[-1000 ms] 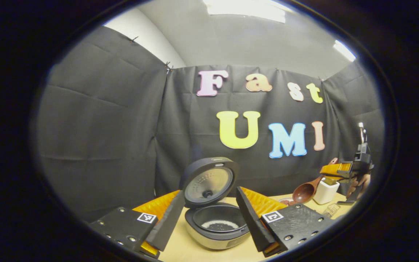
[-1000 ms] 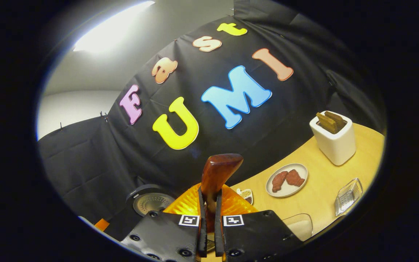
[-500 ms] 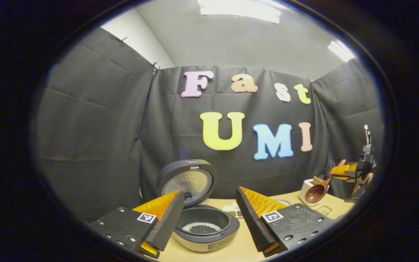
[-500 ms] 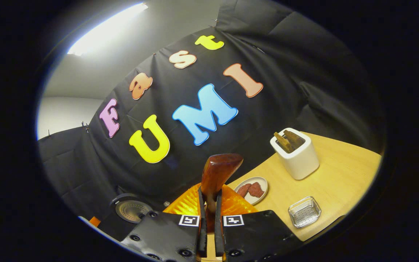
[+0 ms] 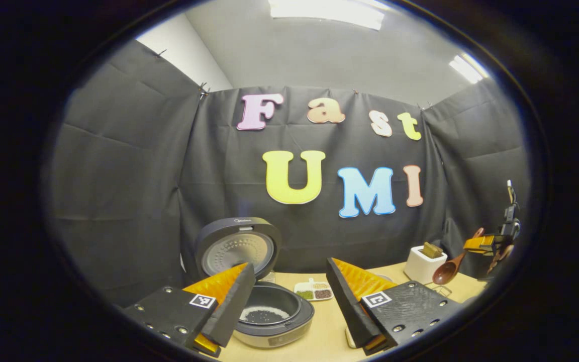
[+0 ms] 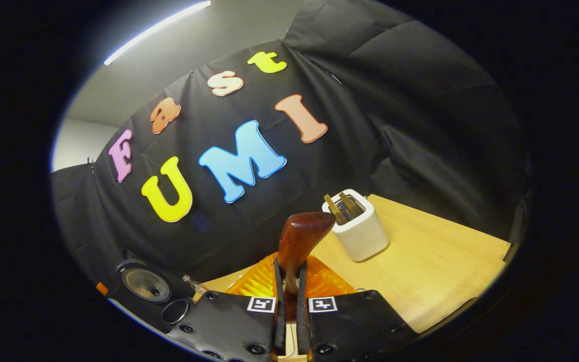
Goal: Close the left gripper, press the button to open the rice cooker; take a wooden spoon from the chopstick holder with the right hand, scoop a spoonful of rice and pour it into the rice cooker, then put the wooden spoon back into the chopstick holder.
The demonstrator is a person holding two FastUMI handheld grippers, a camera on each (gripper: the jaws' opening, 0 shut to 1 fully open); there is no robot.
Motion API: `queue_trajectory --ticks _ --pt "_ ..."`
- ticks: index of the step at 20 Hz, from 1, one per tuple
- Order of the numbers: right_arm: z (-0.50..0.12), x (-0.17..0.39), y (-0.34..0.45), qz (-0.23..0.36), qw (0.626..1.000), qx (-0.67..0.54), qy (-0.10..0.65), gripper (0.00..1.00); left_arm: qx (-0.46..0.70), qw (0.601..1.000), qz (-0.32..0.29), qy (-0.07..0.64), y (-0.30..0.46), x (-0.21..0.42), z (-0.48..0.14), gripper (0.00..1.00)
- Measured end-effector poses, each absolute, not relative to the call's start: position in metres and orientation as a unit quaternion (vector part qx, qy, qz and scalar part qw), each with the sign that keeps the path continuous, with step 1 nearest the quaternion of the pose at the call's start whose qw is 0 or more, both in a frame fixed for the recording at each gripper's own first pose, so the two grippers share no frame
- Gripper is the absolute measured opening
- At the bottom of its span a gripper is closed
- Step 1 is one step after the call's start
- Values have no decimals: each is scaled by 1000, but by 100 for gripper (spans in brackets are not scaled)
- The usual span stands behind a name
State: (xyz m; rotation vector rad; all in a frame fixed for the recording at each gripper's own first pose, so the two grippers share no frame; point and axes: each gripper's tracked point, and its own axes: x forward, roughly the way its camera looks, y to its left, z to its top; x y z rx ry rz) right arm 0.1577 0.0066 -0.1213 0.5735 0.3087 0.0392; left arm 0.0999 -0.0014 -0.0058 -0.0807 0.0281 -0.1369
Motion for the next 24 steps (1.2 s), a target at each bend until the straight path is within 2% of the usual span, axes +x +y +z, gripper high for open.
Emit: queue_trajectory --ticks 4,5,6,8,18,22,24 --pt "-150 157 -9 -2 952 251 173 10 -41 997 -69 14 -7 100 -4 89" --pt "-158 156 -12 -6 954 242 179 6 -41 997 -70 14 -8 99 -3 89" --pt "-165 156 -16 -11 955 232 184 10 -40 997 -70 14 -9 99 -2 89" --pt "-179 156 -20 -18 956 218 194 10 -33 997 -69 14 -11 98 0 89" --pt "-232 157 -8 -2 945 215 246 12 -13 998 -56 23 -8 87 -2 89" --pt "-240 155 -3 6 941 221 256 15 -10 999 -50 21 -3 84 3 89" --pt "-233 155 -4 9 944 224 242 25 -10 999 -50 19 -4 84 4 89"
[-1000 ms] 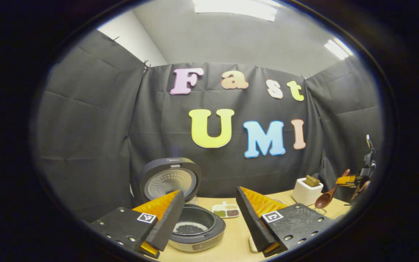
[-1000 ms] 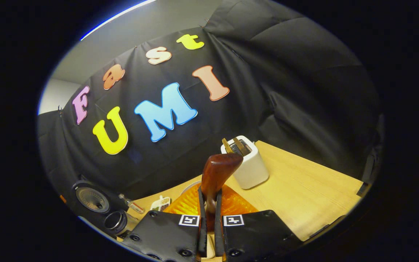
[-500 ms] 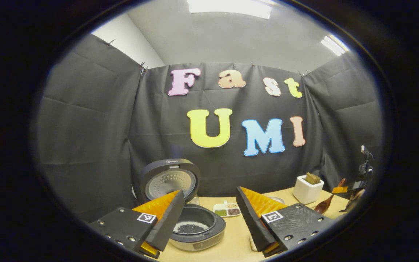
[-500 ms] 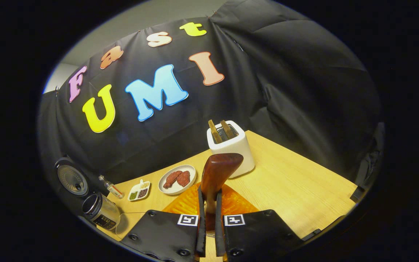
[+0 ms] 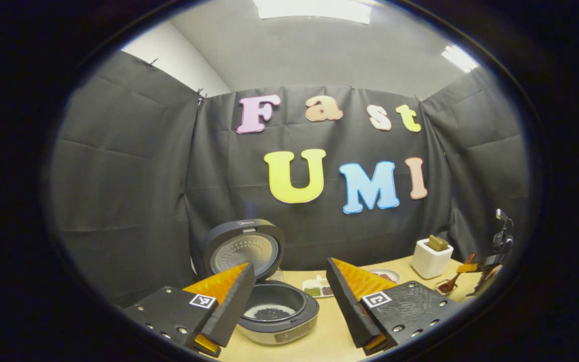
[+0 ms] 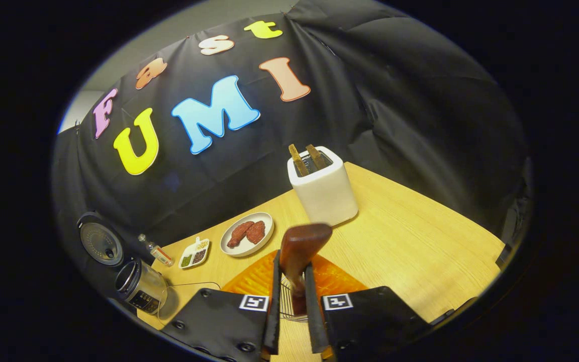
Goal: Close the left gripper, press the button to open the rice cooker; take a wooden spoon from the chopstick holder with the right hand, scoop a spoonful of rice and pour it into the rice cooker, then put the wooden spoon back into the chopstick holder.
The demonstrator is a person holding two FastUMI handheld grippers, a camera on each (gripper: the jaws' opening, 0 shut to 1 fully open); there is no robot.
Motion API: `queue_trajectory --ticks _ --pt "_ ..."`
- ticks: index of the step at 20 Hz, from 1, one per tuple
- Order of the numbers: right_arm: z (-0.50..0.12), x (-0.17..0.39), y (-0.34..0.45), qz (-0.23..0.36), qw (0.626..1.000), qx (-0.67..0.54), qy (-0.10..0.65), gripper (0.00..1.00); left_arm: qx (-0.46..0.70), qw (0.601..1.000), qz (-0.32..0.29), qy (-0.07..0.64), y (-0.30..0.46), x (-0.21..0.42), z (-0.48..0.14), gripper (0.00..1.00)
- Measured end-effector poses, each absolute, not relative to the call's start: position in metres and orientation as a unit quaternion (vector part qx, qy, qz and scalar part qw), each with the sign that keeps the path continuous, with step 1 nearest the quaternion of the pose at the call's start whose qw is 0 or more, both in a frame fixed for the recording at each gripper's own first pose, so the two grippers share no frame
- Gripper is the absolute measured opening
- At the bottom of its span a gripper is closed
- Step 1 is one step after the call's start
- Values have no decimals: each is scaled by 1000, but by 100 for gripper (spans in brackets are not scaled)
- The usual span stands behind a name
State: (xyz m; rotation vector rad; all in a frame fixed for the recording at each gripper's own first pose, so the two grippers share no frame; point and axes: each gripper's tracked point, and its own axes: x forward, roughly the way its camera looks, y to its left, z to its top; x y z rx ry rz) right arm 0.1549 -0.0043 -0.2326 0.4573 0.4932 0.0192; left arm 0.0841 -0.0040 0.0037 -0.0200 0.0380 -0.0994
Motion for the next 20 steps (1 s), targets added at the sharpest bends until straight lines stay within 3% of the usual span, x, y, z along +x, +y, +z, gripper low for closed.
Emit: queue_trajectory --ticks 3,4,7,20 --pt "-218 149 -10 7 952 208 224 48 -13 998 -56 16 -10 85 6 89" --pt "-213 146 -15 3 956 194 220 80 -14 998 -58 15 -12 86 7 89" --pt "-187 137 -30 -12 971 149 186 98 -13 998 -64 13 -19 90 8 89" --pt "-68 97 -9 3 997 24 79 98 -16 999 -28 4 21 168 26 89"
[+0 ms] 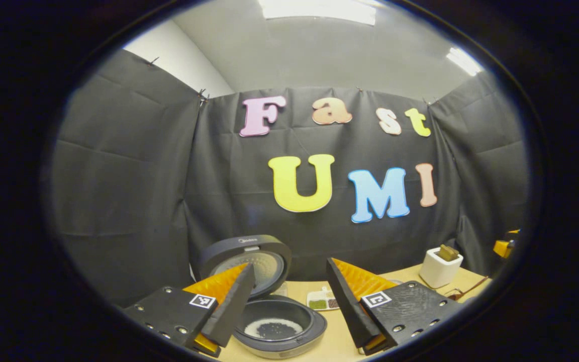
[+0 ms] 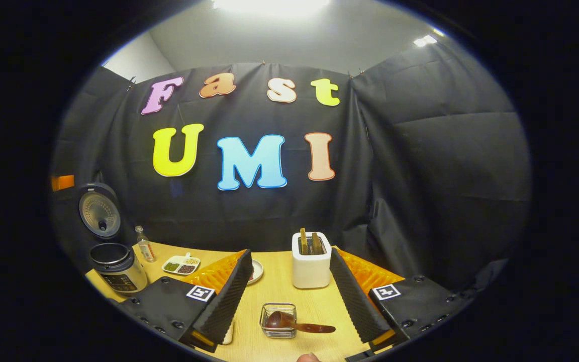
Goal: Close the left gripper, press the button to open the rice cooker; take a wooden spoon from the chopstick holder with the right hand, scoop a spoonful of rice and pour it into the rice cooker, then put the wooden spoon back into the chopstick holder.
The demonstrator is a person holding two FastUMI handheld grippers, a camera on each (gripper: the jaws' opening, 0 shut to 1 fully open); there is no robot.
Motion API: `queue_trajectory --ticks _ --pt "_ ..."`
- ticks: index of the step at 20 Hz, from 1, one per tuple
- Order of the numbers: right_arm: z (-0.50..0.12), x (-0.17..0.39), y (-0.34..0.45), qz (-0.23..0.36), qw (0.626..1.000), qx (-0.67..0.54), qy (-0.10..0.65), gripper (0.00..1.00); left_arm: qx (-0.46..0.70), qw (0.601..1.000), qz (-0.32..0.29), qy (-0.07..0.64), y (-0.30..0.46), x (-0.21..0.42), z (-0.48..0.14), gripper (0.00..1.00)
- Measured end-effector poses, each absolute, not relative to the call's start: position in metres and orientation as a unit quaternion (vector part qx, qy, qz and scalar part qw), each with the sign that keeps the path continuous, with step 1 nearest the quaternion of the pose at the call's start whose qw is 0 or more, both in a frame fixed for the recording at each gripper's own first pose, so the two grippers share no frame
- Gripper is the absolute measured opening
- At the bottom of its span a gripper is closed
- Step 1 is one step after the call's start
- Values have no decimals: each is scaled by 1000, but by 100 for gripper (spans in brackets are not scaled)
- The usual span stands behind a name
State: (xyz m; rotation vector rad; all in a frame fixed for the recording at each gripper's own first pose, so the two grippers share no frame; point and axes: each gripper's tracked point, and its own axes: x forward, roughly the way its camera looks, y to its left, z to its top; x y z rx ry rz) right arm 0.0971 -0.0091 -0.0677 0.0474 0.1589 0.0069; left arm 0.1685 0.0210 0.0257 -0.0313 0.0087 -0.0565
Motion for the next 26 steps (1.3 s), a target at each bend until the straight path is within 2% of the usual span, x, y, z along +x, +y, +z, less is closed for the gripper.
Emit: queue_trajectory --ticks 7,14,15,16,17,18,19,20,21,22,26 --pt "-63 94 4 -13 997 18 73 98 -29 1000 6 -3 68 245 50 89" --pt "-79 98 23 -34 995 21 91 98 -13 999 22 29 98 332 37 89" --pt "-80 99 25 -37 995 19 92 92 -10 999 22 31 98 343 35 89" --pt "-81 99 28 -38 995 15 94 92 -6 999 22 32 99 353 33 89" --pt "-83 99 30 -39 995 13 95 98 -4 999 23 34 101 364 31 89" --pt "-83 99 32 -40 994 11 97 98 -5 999 23 36 102 373 27 89" --pt "-84 101 34 -40 994 11 98 98 -3 999 27 41 103 382 22 89" --pt "-85 102 36 -40 994 11 100 92 2 998 33 49 108 389 13 89" --pt "-86 103 38 -38 994 11 102 92 6 997 39 59 111 395 4 89" --pt "-85 104 40 -36 994 10 103 98 5 997 40 71 111 400 -6 89" --pt "-81 105 43 -26 995 3 100 98 -20 996 46 79 109 400 -19 92"
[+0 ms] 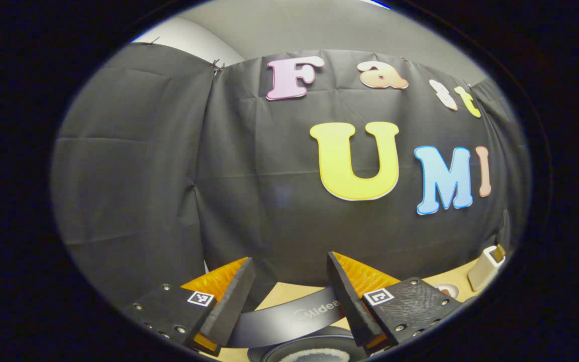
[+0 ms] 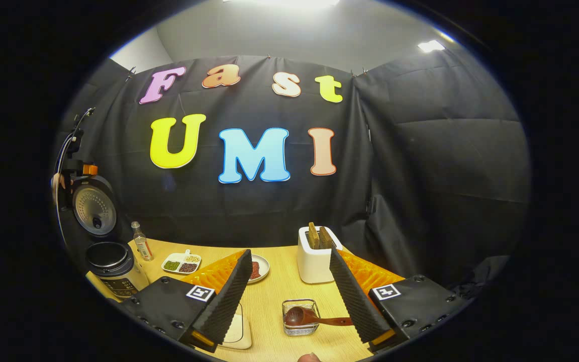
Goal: Close the left gripper, press the button to open the rice cooker; take a wooden spoon from the chopstick holder with the right hand, scoop a spoonful of rice and pour it into the rice cooker, then put the wooden spoon back into the chopstick holder.
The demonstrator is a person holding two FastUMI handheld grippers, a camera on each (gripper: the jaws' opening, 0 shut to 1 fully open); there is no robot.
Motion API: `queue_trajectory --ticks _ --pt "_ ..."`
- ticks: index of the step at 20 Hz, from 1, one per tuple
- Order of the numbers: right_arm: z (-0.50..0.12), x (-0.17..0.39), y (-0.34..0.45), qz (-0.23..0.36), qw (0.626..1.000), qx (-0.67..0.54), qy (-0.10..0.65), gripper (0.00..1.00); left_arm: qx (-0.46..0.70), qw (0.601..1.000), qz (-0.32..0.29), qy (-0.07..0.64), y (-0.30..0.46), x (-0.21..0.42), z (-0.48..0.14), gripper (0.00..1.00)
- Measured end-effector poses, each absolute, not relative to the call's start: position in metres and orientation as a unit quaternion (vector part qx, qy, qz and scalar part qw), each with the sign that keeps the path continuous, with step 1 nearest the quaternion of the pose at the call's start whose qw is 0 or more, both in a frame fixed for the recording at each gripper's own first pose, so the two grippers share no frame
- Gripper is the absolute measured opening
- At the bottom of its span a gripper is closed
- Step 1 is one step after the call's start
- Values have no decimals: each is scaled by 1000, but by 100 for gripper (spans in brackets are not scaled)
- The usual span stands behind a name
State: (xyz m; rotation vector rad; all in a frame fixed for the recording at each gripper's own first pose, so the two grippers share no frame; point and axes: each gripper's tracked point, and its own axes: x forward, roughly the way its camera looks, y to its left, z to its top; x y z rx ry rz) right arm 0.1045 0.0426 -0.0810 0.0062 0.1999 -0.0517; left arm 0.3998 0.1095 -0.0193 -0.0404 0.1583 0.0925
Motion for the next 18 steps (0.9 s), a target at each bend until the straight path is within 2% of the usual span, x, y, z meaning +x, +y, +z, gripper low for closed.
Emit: queue_trajectory --ticks 8,18 --pt "-81 95 33 2 995 9 104 98 -39 995 39 87 81 351 -29 92" --pt "-76 75 16 41 994 14 104 98 -61 990 11 130 35 282 -73 92"
